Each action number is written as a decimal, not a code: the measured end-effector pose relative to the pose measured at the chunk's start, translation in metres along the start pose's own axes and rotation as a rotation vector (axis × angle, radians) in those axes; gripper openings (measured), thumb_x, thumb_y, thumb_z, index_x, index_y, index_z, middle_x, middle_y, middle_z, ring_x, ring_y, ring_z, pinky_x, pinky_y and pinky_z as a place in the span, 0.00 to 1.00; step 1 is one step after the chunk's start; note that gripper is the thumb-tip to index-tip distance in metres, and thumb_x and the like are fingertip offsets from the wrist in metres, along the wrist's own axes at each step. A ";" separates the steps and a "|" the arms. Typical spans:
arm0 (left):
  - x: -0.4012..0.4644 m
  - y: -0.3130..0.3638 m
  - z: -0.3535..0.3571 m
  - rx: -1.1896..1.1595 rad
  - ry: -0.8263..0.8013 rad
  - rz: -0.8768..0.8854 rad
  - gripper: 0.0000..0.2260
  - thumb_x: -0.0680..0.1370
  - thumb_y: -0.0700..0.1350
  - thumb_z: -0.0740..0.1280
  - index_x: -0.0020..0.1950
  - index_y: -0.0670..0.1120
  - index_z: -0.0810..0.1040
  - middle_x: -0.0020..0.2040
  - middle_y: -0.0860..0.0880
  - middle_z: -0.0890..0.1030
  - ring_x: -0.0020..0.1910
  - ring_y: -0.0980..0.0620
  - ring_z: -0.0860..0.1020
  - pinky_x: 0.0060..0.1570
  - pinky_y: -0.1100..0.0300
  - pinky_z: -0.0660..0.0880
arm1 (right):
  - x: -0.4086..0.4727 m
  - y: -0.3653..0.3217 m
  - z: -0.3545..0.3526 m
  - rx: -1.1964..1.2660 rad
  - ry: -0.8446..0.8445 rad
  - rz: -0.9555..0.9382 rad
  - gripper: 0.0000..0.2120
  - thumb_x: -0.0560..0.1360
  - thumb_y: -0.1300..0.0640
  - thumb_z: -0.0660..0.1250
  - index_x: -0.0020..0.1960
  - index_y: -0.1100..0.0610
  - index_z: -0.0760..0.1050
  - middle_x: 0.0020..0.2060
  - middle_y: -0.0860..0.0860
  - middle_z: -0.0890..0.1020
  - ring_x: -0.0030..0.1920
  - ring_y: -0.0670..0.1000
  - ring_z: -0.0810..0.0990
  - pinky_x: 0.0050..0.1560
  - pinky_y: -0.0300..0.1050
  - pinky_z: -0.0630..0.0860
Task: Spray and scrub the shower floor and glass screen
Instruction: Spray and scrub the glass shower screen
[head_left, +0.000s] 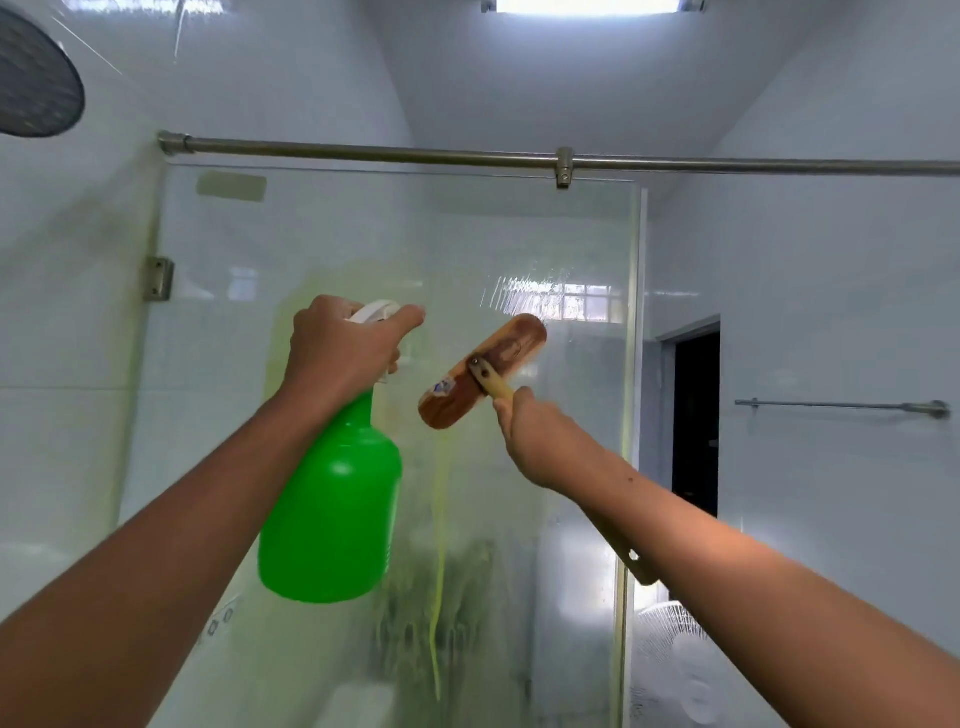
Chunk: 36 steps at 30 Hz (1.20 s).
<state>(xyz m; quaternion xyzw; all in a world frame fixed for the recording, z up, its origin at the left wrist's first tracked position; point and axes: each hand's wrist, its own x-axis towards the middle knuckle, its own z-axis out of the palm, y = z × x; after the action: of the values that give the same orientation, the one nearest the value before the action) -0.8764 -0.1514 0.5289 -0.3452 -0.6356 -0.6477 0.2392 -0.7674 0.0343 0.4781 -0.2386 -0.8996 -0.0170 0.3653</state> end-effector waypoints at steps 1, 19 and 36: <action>0.001 -0.001 0.000 -0.008 -0.002 -0.012 0.19 0.74 0.59 0.75 0.40 0.42 0.85 0.34 0.47 0.86 0.34 0.54 0.84 0.36 0.60 0.75 | 0.012 -0.002 -0.012 -0.004 0.004 0.007 0.20 0.84 0.45 0.46 0.54 0.60 0.66 0.47 0.62 0.78 0.37 0.60 0.76 0.37 0.53 0.74; 0.018 -0.020 -0.019 0.051 0.040 -0.095 0.20 0.72 0.58 0.74 0.41 0.40 0.85 0.31 0.47 0.86 0.32 0.49 0.86 0.43 0.55 0.82 | 0.123 -0.057 -0.117 -0.009 0.142 0.051 0.16 0.84 0.60 0.51 0.70 0.61 0.64 0.47 0.59 0.69 0.39 0.55 0.79 0.43 0.52 0.83; 0.049 -0.041 -0.038 0.107 0.242 -0.084 0.20 0.71 0.58 0.76 0.38 0.40 0.84 0.30 0.47 0.85 0.31 0.48 0.85 0.44 0.52 0.84 | 0.138 -0.058 -0.101 0.130 0.144 -0.035 0.18 0.84 0.45 0.48 0.58 0.58 0.66 0.41 0.55 0.72 0.38 0.55 0.78 0.27 0.47 0.74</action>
<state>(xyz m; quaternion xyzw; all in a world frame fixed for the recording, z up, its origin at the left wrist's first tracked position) -0.9442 -0.1791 0.5398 -0.2242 -0.6495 -0.6595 0.3049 -0.8130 0.0200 0.6520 -0.1968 -0.8742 0.0180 0.4434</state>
